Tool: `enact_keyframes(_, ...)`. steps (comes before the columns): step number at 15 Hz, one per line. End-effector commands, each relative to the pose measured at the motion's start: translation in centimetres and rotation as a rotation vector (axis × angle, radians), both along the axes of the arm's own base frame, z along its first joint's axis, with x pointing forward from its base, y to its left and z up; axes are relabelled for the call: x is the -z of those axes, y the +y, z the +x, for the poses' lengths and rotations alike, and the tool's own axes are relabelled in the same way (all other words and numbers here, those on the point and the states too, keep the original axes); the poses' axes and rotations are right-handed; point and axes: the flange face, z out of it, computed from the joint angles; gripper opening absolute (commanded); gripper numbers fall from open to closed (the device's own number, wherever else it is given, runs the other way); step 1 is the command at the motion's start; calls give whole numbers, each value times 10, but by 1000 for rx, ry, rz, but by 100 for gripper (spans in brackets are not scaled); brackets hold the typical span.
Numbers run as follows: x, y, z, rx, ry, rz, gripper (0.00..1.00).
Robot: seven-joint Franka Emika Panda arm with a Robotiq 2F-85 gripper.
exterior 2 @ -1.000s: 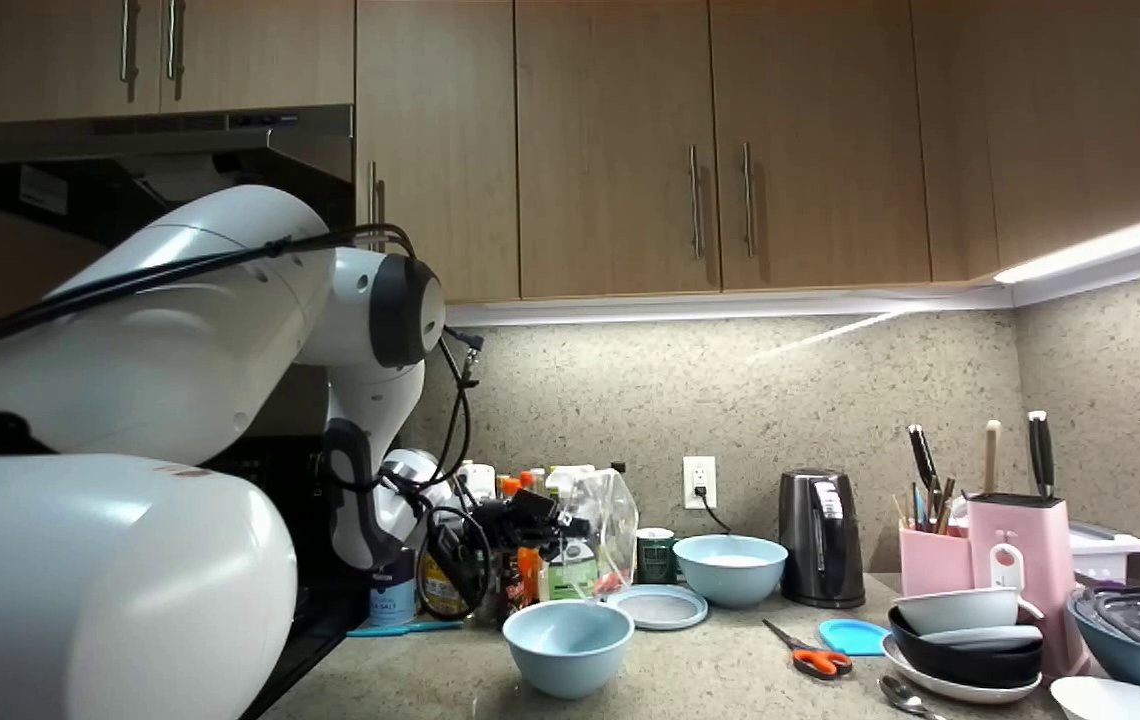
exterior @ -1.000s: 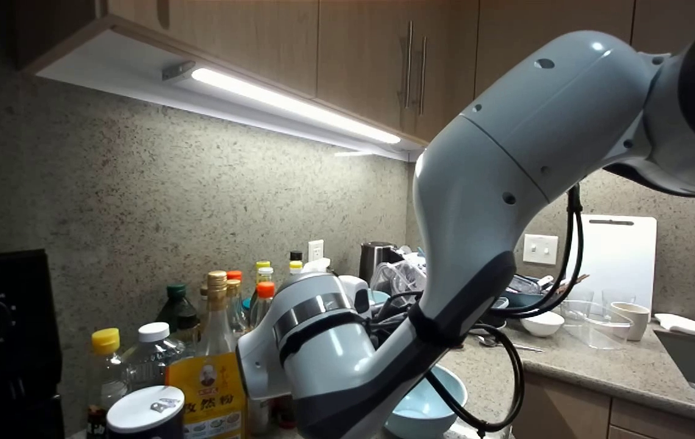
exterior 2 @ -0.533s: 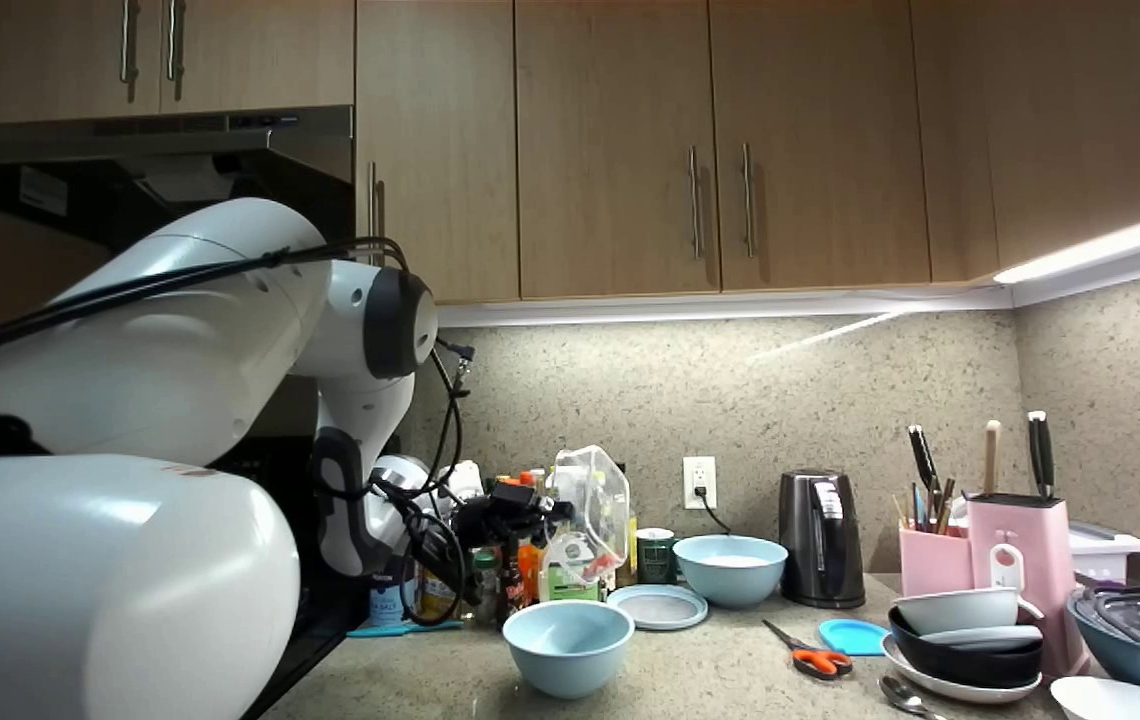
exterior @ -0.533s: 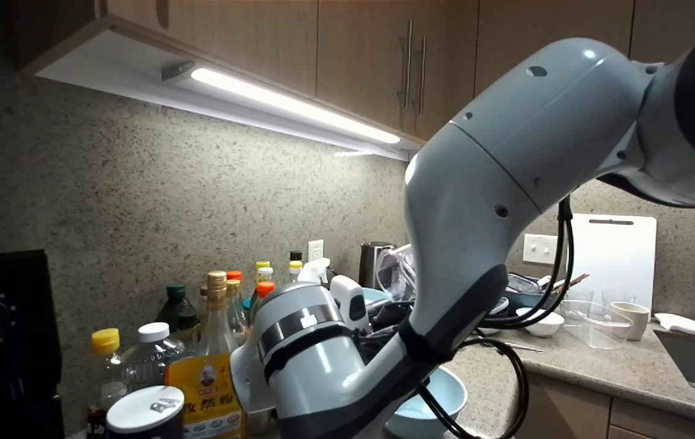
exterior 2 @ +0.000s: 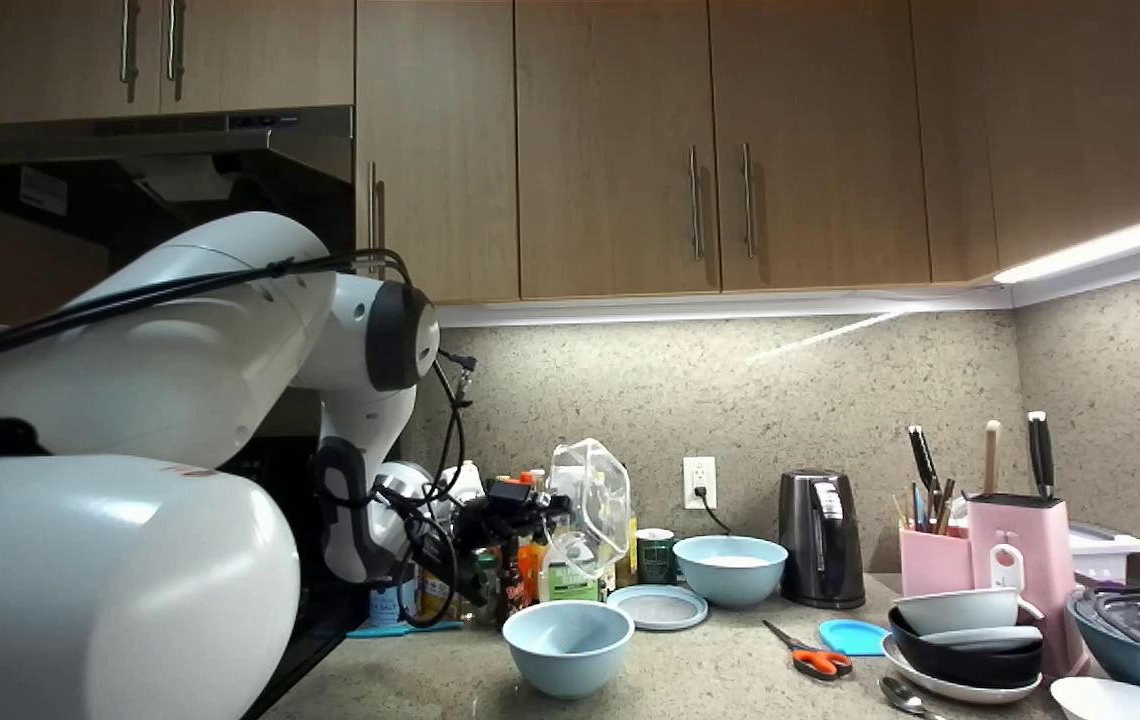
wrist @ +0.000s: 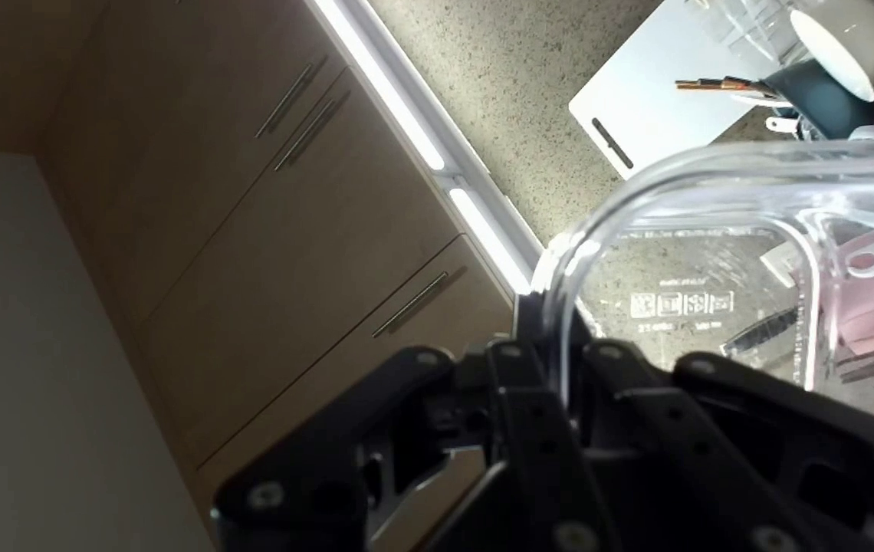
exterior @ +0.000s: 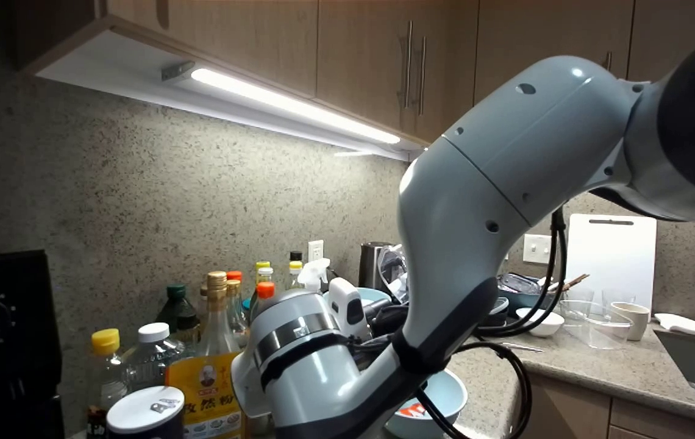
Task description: Pour the contents in the lunch box into the blue bowl
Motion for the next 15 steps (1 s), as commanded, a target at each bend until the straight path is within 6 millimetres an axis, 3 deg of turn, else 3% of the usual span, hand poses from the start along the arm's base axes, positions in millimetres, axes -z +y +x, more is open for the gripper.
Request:
enact_keyframes(1,-2,1,3,-3,4,-9,1)
enact_keyframes(5,-8,5,18,-123,51,228,1)
enact_keyframes(8,-18,-6,28,-190,38,386,1)
enact_keyframes(11,-36,-25,29,-211,9,549,1)
enact_keyframes(15,-56,-64,16,-187,-15,780,1)
